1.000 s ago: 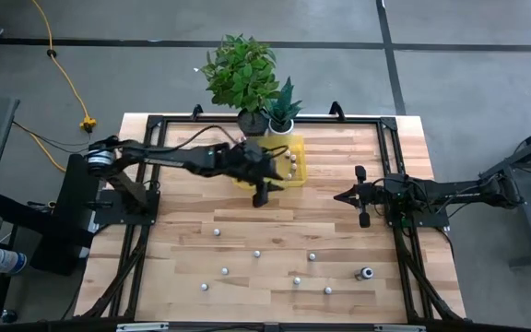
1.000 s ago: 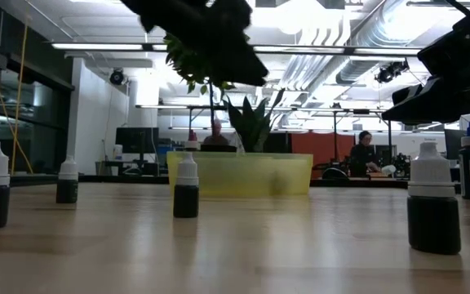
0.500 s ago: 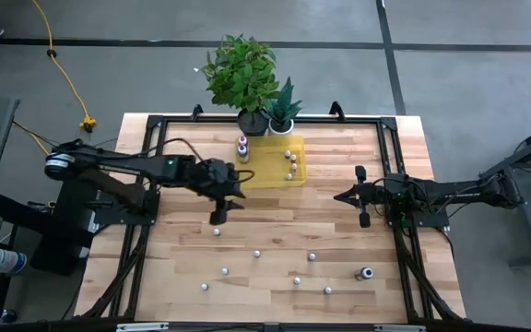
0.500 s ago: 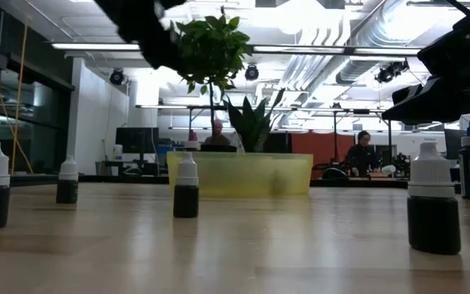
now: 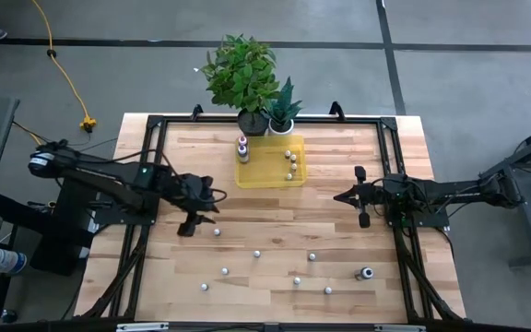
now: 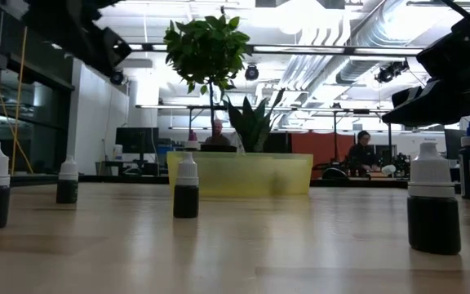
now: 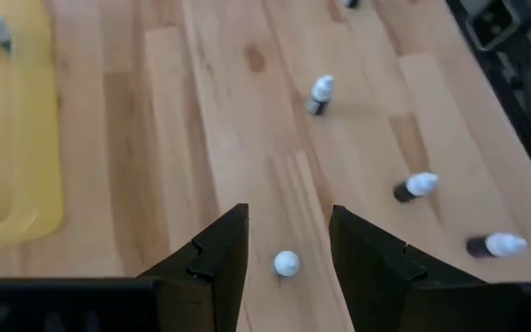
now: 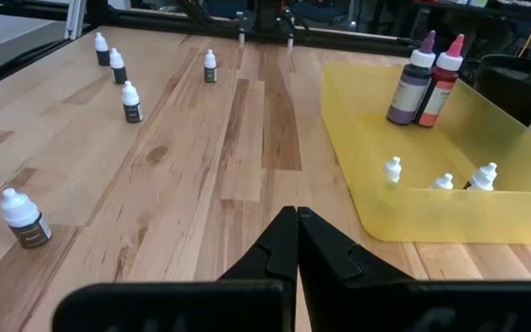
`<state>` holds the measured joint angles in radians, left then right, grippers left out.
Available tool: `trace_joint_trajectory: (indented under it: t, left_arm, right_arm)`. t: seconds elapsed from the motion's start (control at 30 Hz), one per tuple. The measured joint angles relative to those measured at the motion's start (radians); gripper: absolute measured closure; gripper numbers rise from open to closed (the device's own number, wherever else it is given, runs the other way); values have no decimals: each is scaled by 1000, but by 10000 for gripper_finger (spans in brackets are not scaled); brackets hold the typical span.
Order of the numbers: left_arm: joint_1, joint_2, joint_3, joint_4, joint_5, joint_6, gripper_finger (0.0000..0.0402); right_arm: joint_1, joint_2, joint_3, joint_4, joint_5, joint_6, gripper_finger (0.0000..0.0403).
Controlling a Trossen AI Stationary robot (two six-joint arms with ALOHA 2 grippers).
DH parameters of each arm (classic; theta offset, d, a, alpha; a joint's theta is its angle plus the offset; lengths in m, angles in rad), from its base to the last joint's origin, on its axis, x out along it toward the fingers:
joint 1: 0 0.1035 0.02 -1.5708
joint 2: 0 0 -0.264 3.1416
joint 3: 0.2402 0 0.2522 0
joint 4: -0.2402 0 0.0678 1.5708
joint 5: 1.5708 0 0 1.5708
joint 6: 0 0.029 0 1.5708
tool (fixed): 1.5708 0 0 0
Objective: Pick & Place food coloring
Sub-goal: Put the top left small green food coloring bottle into the yellow bin
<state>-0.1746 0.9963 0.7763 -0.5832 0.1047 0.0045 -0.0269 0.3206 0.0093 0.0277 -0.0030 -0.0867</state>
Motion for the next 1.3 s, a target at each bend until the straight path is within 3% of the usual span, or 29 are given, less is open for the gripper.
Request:
trace_joint_trajectory:
  t: [0.77,1.1,1.3]
  left_arm:
    - [-109,10,-160,27,-37,106,252]
    - [-107,77,-220,162,-47,123,175]
    - [-107,97,-254,236,-47,123,165]
  right_arm:
    - [0,0,0,-1,0,0,402]
    - [0,0,0,-1,0,0,402]
    - [0,0,0,-1,0,0,402]
